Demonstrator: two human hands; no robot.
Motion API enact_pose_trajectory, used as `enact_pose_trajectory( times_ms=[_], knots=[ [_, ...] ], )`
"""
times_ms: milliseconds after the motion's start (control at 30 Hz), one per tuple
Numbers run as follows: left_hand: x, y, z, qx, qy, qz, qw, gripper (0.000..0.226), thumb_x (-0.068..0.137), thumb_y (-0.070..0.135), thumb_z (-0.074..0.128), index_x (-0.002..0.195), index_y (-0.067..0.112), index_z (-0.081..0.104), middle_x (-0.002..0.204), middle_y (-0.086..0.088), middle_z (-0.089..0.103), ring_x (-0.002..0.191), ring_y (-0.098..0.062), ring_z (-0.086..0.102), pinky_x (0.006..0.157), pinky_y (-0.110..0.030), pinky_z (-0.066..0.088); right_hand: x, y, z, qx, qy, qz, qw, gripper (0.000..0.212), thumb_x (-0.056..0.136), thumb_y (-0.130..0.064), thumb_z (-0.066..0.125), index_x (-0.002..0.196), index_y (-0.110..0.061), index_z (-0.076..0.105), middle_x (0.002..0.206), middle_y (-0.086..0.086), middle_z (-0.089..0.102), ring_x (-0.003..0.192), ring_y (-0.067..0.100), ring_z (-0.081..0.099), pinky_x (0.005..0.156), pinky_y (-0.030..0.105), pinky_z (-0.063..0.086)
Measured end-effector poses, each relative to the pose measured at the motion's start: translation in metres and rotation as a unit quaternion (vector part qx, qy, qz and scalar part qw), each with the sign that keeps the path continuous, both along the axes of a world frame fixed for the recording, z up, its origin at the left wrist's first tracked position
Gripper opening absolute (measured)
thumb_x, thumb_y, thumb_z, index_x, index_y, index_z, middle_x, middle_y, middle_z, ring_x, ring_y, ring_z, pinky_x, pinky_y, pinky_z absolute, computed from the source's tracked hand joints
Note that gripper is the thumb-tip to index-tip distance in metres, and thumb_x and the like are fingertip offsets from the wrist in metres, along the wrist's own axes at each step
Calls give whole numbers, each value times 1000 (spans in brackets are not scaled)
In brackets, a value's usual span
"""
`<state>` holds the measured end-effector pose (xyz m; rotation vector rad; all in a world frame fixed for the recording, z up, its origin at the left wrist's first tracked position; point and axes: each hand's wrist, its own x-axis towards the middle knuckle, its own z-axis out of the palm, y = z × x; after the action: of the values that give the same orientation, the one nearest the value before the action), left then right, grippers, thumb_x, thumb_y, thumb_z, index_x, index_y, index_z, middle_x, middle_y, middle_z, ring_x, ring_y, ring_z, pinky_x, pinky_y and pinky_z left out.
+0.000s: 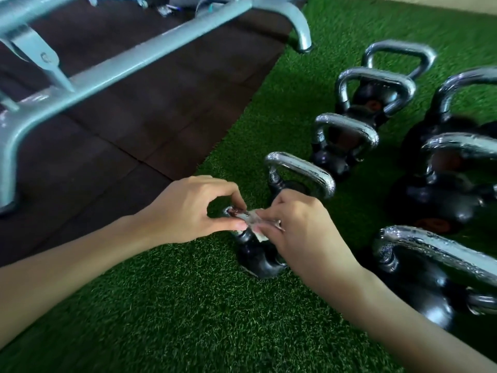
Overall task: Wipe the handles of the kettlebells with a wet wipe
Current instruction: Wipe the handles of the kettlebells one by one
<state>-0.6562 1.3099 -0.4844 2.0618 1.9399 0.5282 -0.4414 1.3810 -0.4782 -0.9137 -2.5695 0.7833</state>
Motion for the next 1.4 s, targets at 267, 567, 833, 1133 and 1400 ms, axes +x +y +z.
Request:
enact_pose_trajectory(
  times_ms=[267, 567, 833, 1133, 1400],
  knots=[
    [-2, 3, 0, -2, 69, -51, 996, 30, 89, 64, 62, 110, 43, 62, 101, 25, 67, 88, 0, 56, 77, -30, 52, 22, -7, -8, 79, 49, -29, 995, 7, 82, -18, 81, 90, -19, 81, 76, -3, 57, 70, 17, 58, 56, 40, 55],
    [-16, 0, -2, 16, 158, -99, 982, 33, 99, 56, 52, 121, 34, 61, 111, 23, 64, 86, -2, 56, 73, -22, 46, 39, -23, -26, 12, 161, -105, 981, 22, 82, -16, 83, 103, -19, 80, 91, -10, 70, 76, 0, 63, 68, 11, 52],
    [-44, -8, -9, -31, 123, -37, 991, 32, 103, 56, 43, 126, 37, 53, 120, 24, 61, 93, 1, 59, 76, -28, 52, 11, -20, -46, 46, 202, -104, 973, 25, 82, -13, 83, 106, -13, 78, 100, -4, 73, 89, 8, 68, 77, 23, 58],
    [-60, -26, -25, -50, 63, -6, 997, 32, 99, 49, 51, 126, 32, 53, 120, 23, 59, 54, -16, 53, 51, -11, 36, 9, -35, -83, -46, 285, -143, 947, 28, 76, -12, 85, 103, -13, 77, 102, -7, 74, 98, -2, 69, 77, 12, 57],
    [-37, -17, -22, -14, 20, 10, 1000, 31, 99, 43, 56, 126, 28, 57, 118, 19, 61, 84, 19, 56, 68, -5, 42, 24, -22, -80, -125, 276, -192, 933, 25, 75, -25, 80, 100, -21, 75, 99, -14, 74, 92, -1, 71, 78, 21, 60]
  ],
)
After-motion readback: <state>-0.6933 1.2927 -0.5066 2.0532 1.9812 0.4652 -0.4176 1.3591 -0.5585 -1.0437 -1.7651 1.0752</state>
